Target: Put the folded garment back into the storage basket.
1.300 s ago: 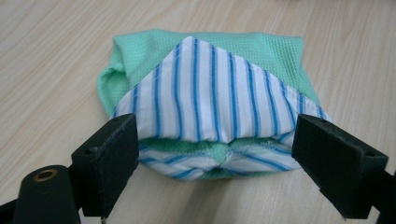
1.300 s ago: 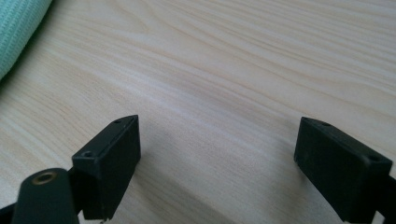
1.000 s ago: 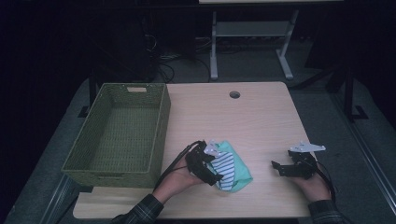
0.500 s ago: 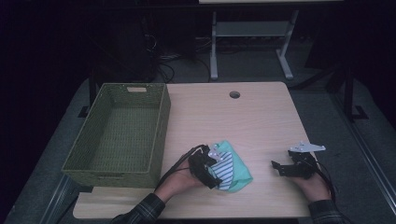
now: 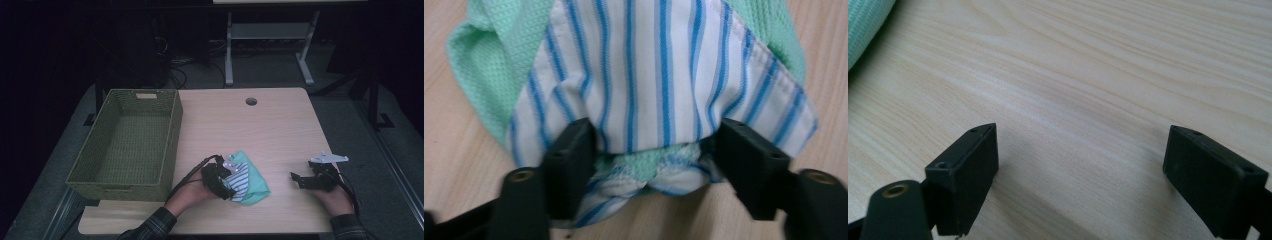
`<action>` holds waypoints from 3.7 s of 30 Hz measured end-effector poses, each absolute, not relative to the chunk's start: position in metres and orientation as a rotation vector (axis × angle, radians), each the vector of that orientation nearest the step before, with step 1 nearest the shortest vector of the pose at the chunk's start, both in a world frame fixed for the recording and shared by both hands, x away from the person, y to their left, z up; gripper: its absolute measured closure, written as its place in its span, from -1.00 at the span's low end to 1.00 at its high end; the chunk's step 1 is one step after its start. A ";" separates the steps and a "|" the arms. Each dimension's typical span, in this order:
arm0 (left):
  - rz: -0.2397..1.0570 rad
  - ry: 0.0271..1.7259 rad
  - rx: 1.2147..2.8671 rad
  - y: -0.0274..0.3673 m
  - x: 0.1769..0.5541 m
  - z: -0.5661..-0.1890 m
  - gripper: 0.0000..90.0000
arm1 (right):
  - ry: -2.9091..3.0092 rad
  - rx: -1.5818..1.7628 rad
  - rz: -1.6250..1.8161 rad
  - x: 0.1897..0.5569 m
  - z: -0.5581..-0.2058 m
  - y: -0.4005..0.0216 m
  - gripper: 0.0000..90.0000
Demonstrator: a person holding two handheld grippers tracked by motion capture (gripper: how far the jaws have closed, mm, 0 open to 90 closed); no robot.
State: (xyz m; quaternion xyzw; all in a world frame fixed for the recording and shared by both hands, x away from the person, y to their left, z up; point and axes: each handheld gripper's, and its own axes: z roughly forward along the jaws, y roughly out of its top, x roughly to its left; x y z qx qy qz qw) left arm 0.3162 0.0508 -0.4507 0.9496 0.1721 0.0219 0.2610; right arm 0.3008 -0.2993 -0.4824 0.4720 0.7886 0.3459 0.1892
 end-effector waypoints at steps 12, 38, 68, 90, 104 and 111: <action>-0.015 0.480 2.588 0.051 0.325 -0.446 0.56 | 2.214 1.331 0.971 0.301 -0.482 -0.299 -0.69; -0.052 0.482 2.529 0.057 0.327 -0.421 0.65 | 2.216 1.328 0.969 0.301 -0.482 -0.299 -0.69; -0.037 0.504 2.465 0.081 0.340 -0.356 0.64 | 2.216 1.328 0.969 0.301 -0.482 -0.299 -0.69; 0.081 0.585 2.430 0.120 0.352 -0.314 0.64 | 2.215 1.331 0.968 0.301 -0.482 -0.299 -0.69; 0.183 0.731 2.375 0.171 0.357 -0.298 0.64 | 2.217 1.335 0.963 0.302 -0.482 -0.299 -0.71; 0.239 0.829 2.335 0.203 0.357 -0.290 0.64 | 2.217 1.336 0.963 0.302 -0.482 -0.299 -0.71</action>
